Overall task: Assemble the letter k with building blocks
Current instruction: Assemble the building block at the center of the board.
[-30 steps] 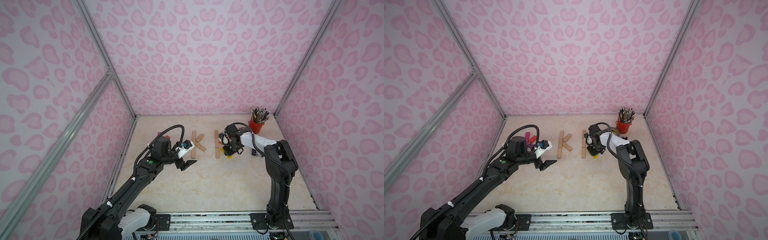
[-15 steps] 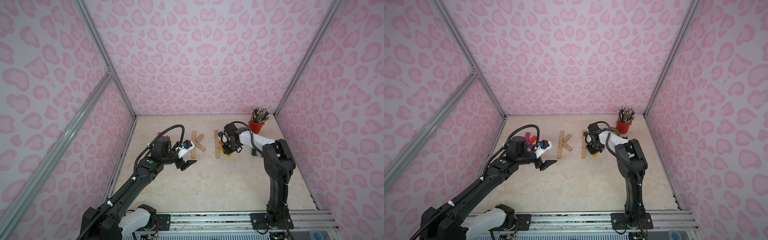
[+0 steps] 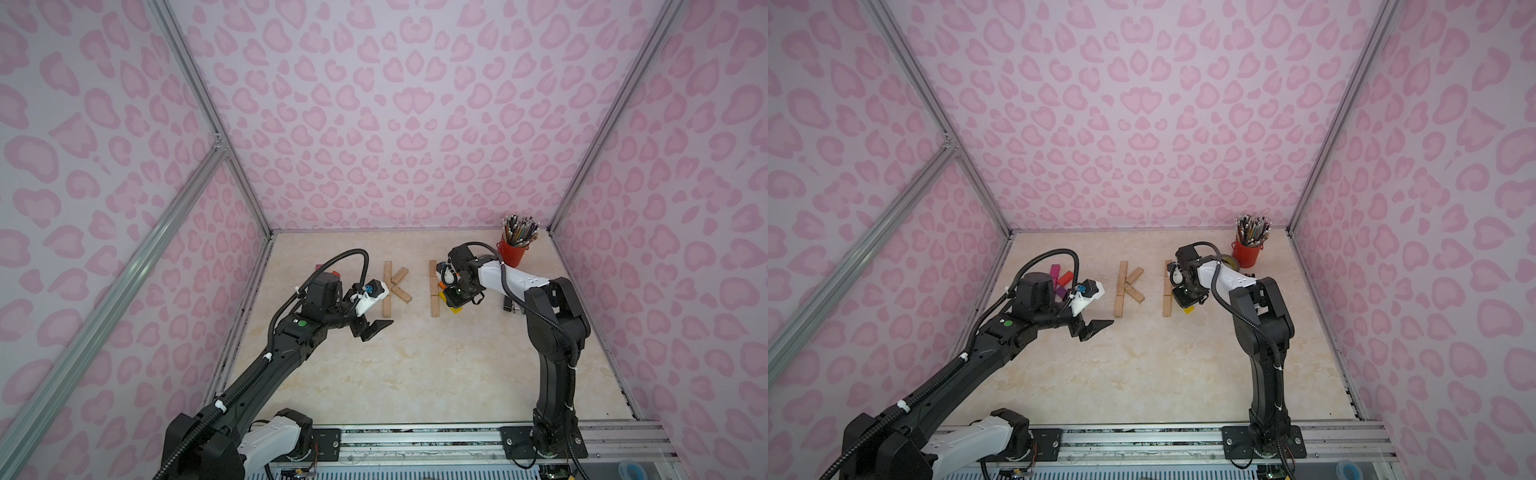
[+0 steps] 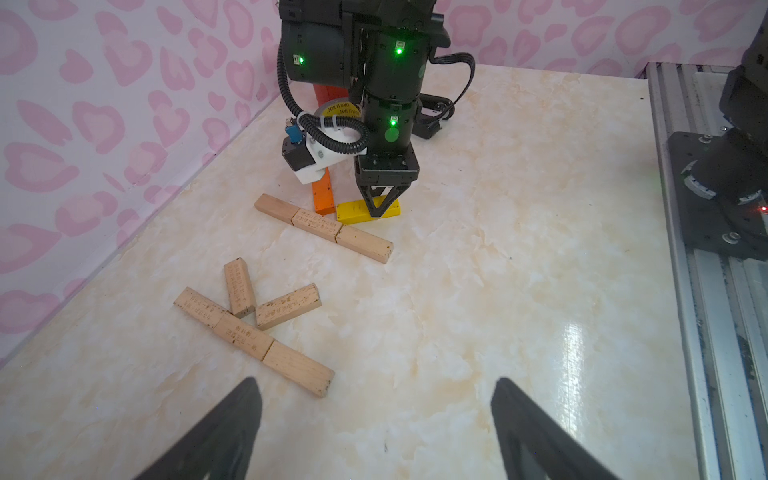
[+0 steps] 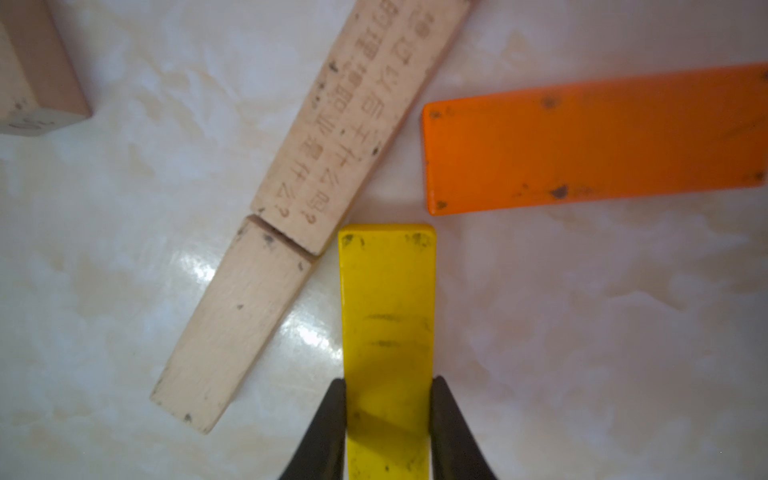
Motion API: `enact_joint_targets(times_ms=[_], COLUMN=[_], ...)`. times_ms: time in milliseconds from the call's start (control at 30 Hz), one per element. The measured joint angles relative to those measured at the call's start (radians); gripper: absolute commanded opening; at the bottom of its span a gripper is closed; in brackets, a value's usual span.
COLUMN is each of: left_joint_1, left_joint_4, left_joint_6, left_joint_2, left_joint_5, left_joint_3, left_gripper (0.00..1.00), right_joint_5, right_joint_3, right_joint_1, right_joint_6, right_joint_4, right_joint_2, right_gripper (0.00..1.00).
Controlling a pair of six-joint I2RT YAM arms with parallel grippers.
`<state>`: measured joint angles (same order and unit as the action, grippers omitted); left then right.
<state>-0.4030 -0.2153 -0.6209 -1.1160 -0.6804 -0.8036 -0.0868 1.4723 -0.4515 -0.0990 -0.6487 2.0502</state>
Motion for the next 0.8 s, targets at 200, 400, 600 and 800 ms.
enact_joint_targets(times_ms=[200, 400, 600, 800], left_joint_1=[0.000, 0.001, 0.001, 0.001], left_joint_4=[0.000, 0.000, 0.001, 0.014], left_joint_6=[0.000, 0.000, 0.001, 0.082], left_joint_2=[0.000, 0.000, 0.006, 0.016], left_joint_5=[0.000, 0.000, 0.006, 0.059], left_joint_3=[0.000, 0.000, 0.000, -0.008], left_gripper=[0.89, 0.89, 0.89, 0.88], right_joint_5=[0.000, 0.000, -0.003, -0.003], right_joint_3=[0.000, 0.000, -0.023, -0.156], right_joint_1=[0.000, 0.000, 0.000, 0.047], right_joint_6=[0.001, 0.008, 0.027, 0.075], right_joint_4=[0.000, 0.002, 0.006, 0.077], right_joint_2=[0.000, -0.003, -0.067, -0.262], right_gripper=[0.32, 0.34, 0.38, 0.46])
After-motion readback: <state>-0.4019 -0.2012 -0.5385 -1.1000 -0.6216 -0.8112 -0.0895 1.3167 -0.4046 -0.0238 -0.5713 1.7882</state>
